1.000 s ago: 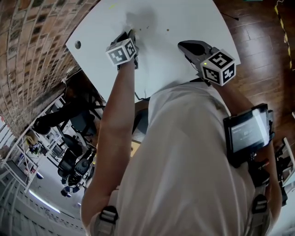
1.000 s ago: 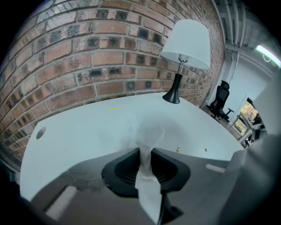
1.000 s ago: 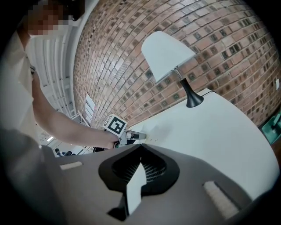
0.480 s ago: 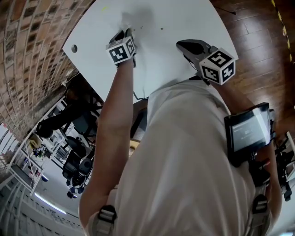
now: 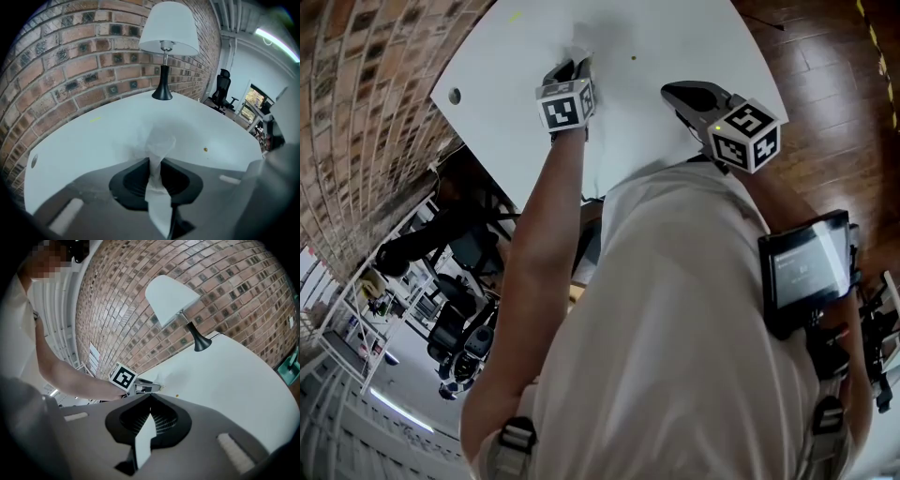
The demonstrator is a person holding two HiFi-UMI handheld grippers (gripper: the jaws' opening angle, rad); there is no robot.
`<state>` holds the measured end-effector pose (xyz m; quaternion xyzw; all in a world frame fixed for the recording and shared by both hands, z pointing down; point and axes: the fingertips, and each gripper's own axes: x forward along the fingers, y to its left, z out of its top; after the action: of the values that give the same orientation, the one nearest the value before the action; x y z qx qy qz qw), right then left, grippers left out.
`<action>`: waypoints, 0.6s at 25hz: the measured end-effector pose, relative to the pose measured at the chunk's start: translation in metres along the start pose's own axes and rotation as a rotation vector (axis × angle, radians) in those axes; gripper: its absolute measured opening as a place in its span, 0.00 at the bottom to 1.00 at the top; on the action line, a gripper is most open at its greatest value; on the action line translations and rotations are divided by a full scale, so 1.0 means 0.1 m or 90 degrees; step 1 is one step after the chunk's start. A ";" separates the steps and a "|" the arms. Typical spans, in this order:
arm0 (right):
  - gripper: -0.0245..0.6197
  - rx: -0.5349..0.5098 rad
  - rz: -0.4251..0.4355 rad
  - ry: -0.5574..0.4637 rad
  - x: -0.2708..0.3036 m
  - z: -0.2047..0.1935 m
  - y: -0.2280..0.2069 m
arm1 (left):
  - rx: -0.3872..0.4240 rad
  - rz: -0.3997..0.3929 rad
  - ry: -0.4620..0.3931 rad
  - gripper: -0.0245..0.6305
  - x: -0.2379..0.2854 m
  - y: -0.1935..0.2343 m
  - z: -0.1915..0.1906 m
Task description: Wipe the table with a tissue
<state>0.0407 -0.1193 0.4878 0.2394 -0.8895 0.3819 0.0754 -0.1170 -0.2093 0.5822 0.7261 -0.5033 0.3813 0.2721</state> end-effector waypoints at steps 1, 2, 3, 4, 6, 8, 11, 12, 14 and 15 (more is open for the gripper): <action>0.05 0.000 0.001 0.000 0.00 0.00 0.01 | -0.003 -0.004 0.001 0.14 -0.02 -0.02 -0.04; 0.05 0.000 0.002 0.000 0.01 0.00 0.01 | -0.009 -0.005 0.001 0.14 -0.04 -0.03 -0.07; 0.05 0.002 0.003 -0.001 0.01 0.01 0.01 | -0.015 -0.006 0.000 0.14 -0.06 -0.03 -0.10; 0.05 0.004 0.003 -0.002 0.01 0.01 0.01 | -0.019 -0.006 -0.001 0.14 -0.08 -0.03 -0.13; 0.05 0.009 0.003 -0.004 0.00 0.03 0.00 | -0.019 -0.005 -0.001 0.14 -0.10 0.00 -0.17; 0.05 0.011 0.002 -0.006 0.00 0.04 0.00 | -0.025 -0.004 0.000 0.15 -0.06 0.05 -0.22; 0.05 0.016 0.000 -0.008 -0.01 0.03 -0.02 | -0.038 0.003 -0.001 0.15 -0.02 0.13 -0.18; 0.05 0.018 -0.002 -0.008 -0.01 0.02 -0.03 | -0.036 0.007 -0.003 0.14 -0.01 0.15 -0.13; 0.05 0.023 -0.006 -0.007 -0.02 0.00 -0.05 | -0.029 0.012 -0.004 0.14 0.01 0.17 -0.03; 0.05 0.027 -0.007 -0.007 -0.02 -0.01 -0.06 | -0.025 0.013 -0.004 0.14 0.03 0.18 0.01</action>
<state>0.0458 -0.1215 0.4916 0.2481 -0.8803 0.3988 0.0673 -0.1331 -0.2176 0.5848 0.7167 -0.5191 0.3716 0.2808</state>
